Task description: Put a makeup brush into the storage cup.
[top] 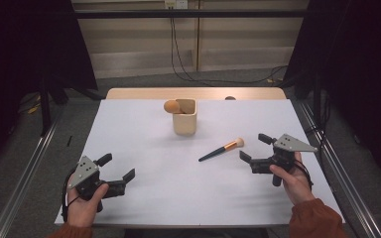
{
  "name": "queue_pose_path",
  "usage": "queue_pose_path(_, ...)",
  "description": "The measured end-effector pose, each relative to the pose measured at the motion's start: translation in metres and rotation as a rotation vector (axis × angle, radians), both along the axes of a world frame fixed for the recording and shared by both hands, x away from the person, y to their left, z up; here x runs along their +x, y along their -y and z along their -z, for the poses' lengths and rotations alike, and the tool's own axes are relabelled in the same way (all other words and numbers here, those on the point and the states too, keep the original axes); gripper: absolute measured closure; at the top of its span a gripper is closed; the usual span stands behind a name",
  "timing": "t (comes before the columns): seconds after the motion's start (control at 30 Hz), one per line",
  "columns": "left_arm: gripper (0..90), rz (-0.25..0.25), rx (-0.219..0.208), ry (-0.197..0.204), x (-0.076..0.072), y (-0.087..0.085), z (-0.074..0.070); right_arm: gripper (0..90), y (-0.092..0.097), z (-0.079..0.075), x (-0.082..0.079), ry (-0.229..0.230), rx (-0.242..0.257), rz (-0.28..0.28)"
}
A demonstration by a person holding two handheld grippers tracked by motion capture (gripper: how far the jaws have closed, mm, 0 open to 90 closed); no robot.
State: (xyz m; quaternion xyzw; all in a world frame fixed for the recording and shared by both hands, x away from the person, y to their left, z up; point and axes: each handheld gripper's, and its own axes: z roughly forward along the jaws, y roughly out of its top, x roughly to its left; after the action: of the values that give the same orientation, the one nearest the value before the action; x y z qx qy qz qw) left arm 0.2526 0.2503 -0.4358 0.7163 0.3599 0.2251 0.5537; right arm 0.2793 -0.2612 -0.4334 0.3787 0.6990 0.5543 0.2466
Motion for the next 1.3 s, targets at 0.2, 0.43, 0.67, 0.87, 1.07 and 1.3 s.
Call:
queue_pose_path(0.2, 3.0, -0.001, 0.006, -0.001, -0.001, -0.001, 0.000, 2.6, 0.001, -0.006, 0.016, 0.008, -0.002, 0.021)
queue_pose_path(0.43, 3.0, -0.002, 0.012, -0.002, -0.001, 0.001, 0.000, 2.5, -0.005, -0.007, 0.030, -0.008, -0.035, 0.014)
queue_pose_path(0.67, 3.0, 0.002, 0.015, 0.000, 0.000, 0.000, 0.001, 2.8, -0.008, -0.014, 0.045, -0.072, -0.087, 0.003)
queue_pose_path(0.87, 3.0, 0.006, 0.026, -0.005, 0.002, 0.001, 0.002, 2.9, -0.008, -0.015, 0.058, -0.098, -0.122, 0.012)
queue_pose_path(1.07, 3.0, 0.004, 0.023, -0.004, 0.002, 0.000, 0.002, 3.0, -0.011, -0.019, 0.066, -0.104, -0.138, 0.003)
queue_pose_path(1.3, 3.0, 0.005, 0.023, 0.000, 0.002, 0.000, 0.002, 2.9, -0.014, -0.023, 0.078, -0.118, -0.148, 0.005)
